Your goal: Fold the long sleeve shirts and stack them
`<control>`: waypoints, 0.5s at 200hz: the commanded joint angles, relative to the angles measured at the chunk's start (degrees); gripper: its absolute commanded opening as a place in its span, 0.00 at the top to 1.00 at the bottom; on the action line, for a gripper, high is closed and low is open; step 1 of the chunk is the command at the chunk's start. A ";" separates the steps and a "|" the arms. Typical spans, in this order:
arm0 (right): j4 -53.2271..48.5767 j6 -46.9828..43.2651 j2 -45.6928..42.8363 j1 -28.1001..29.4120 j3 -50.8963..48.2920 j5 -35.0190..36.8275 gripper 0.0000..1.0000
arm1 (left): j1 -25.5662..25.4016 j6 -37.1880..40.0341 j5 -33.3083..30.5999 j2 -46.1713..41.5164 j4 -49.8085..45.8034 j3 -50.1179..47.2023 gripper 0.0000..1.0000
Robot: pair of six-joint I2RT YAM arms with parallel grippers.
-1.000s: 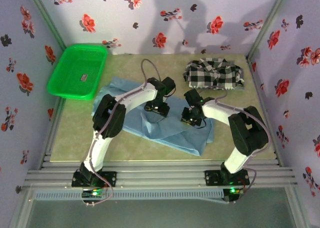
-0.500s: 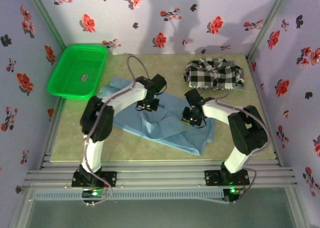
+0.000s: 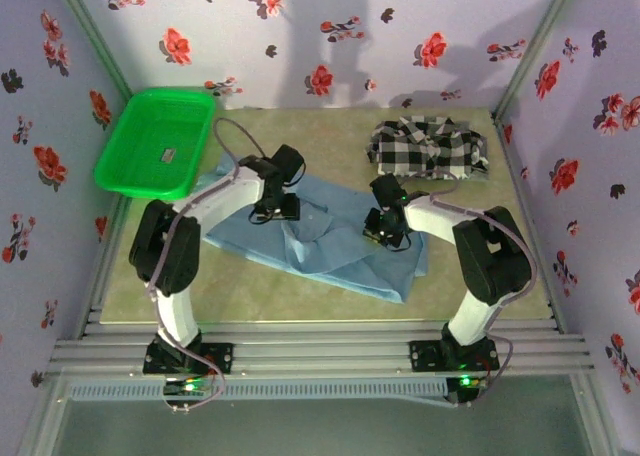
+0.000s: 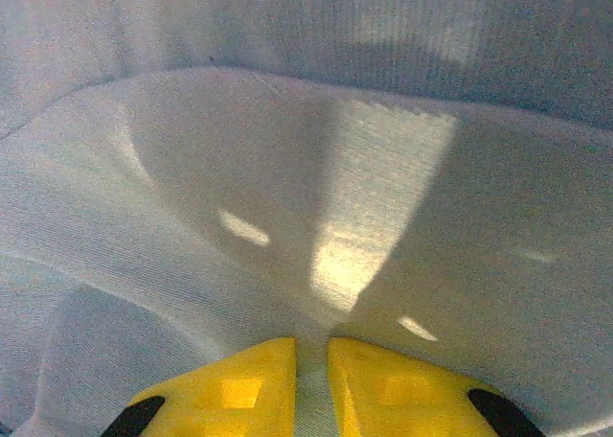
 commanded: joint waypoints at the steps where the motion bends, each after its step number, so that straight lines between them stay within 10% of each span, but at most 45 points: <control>1: -2.20 -0.52 3.28 -0.49 -1.37 2.80 0.80 | 1.09 2.13 2.34 4.27 1.18 3.89 0.43; 100: -2.89 -1.94 2.58 -0.49 -1.63 2.27 0.79 | 1.14 6.26 3.16 15.71 3.90 12.63 0.45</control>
